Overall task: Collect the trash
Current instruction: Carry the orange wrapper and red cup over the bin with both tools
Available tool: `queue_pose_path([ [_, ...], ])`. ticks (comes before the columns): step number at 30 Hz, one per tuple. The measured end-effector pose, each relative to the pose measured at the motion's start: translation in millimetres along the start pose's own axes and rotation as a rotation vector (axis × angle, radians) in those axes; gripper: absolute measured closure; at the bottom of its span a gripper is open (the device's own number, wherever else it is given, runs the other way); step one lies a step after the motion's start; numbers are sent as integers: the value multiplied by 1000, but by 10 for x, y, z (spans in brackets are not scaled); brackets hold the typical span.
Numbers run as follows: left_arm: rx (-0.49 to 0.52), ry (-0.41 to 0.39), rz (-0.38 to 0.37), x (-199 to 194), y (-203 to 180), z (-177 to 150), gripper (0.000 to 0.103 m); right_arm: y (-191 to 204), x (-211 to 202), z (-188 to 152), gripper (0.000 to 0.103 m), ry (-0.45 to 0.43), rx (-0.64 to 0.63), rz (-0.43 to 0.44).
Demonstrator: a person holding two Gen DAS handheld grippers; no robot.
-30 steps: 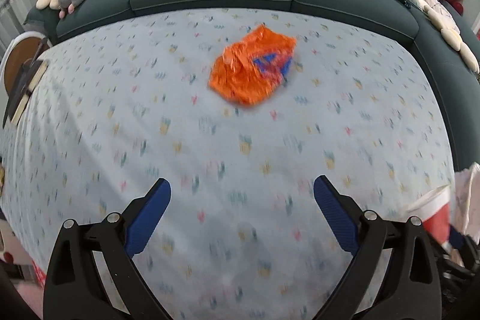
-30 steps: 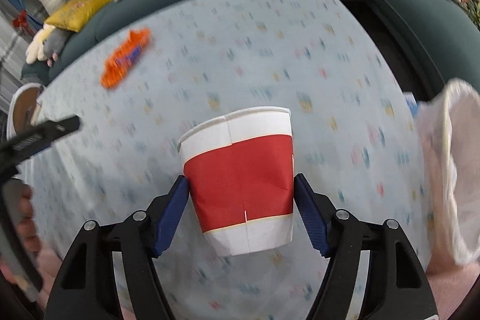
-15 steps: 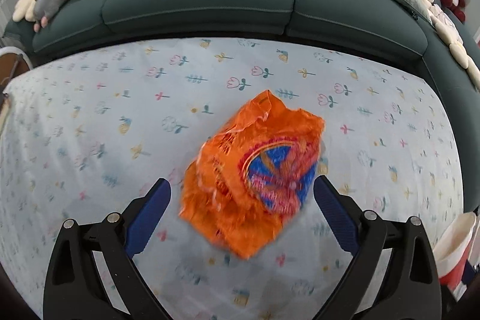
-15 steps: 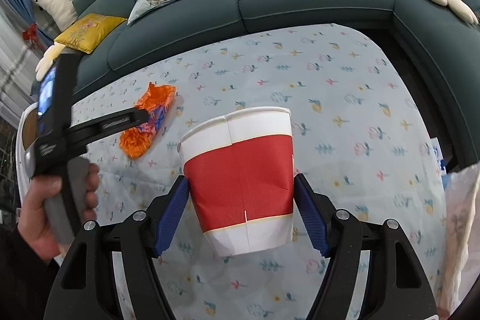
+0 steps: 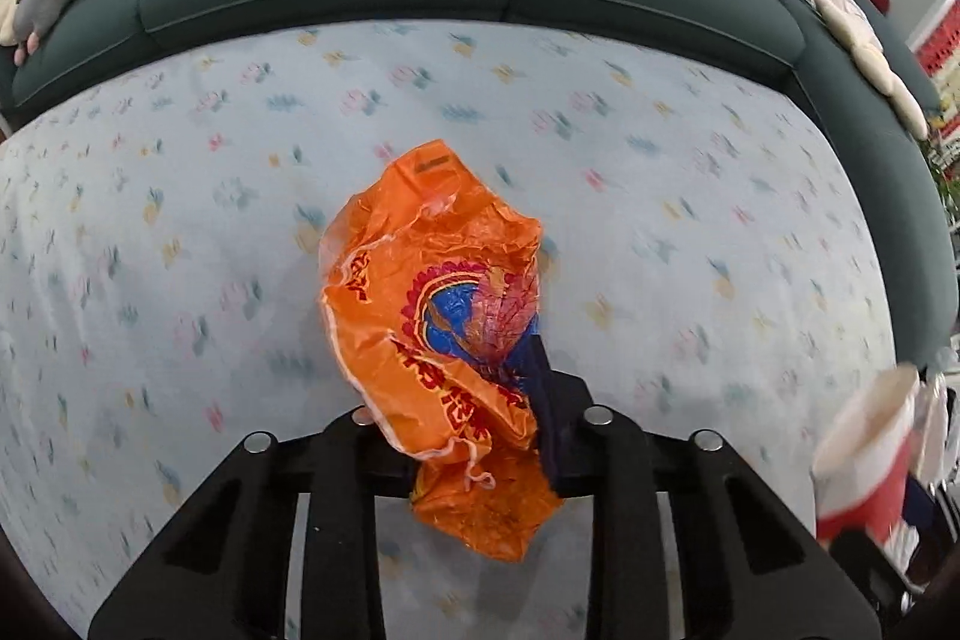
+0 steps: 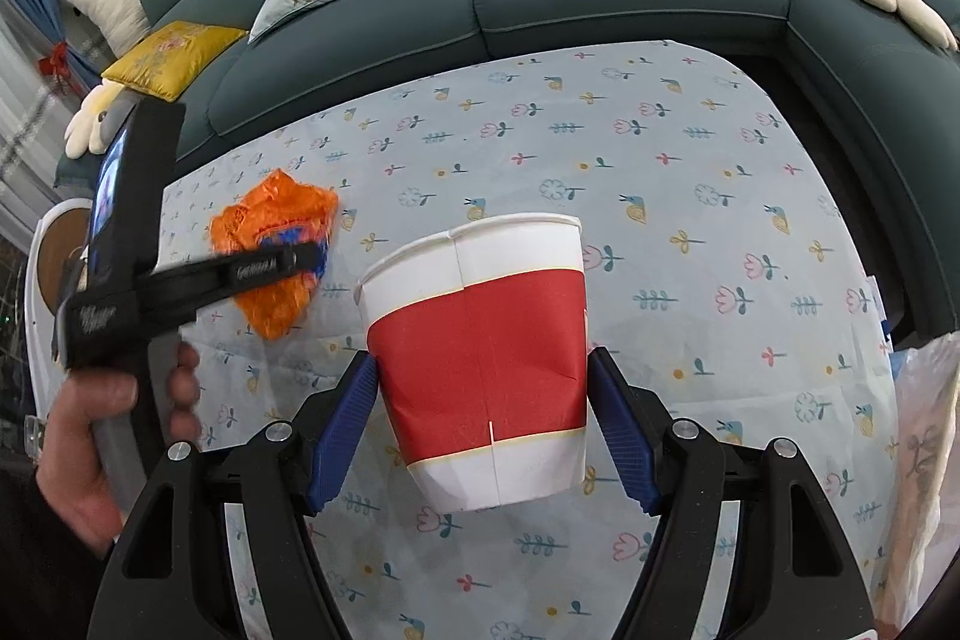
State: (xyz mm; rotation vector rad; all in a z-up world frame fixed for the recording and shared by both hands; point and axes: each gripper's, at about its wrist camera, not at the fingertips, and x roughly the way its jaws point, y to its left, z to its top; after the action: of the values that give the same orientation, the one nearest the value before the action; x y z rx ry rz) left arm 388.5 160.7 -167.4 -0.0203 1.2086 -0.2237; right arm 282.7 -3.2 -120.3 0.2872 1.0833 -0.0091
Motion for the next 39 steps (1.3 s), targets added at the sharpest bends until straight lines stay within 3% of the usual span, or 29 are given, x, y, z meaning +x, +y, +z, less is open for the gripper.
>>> queue_pose_path([
  [5,19,42,-33,-123,-278,-411,79,-60,-134,-139,35,-1,-2,-8],
  [12,-41,103,-93,-328,-509,-1080,79,-230,-374,-497,35,12,-5,-19],
  [19,-54,108,-102,-629,-721,-1531,80,-496,-727,-947,35,17,11,-31],
  [26,-1,51,-101,-1012,-1074,-1700,84,-729,-1109,-1214,35,-27,31,-31],
  [39,116,-47,-136,-1500,-1853,-1851,88,-1219,-1815,-1330,35,-165,94,-30],
])
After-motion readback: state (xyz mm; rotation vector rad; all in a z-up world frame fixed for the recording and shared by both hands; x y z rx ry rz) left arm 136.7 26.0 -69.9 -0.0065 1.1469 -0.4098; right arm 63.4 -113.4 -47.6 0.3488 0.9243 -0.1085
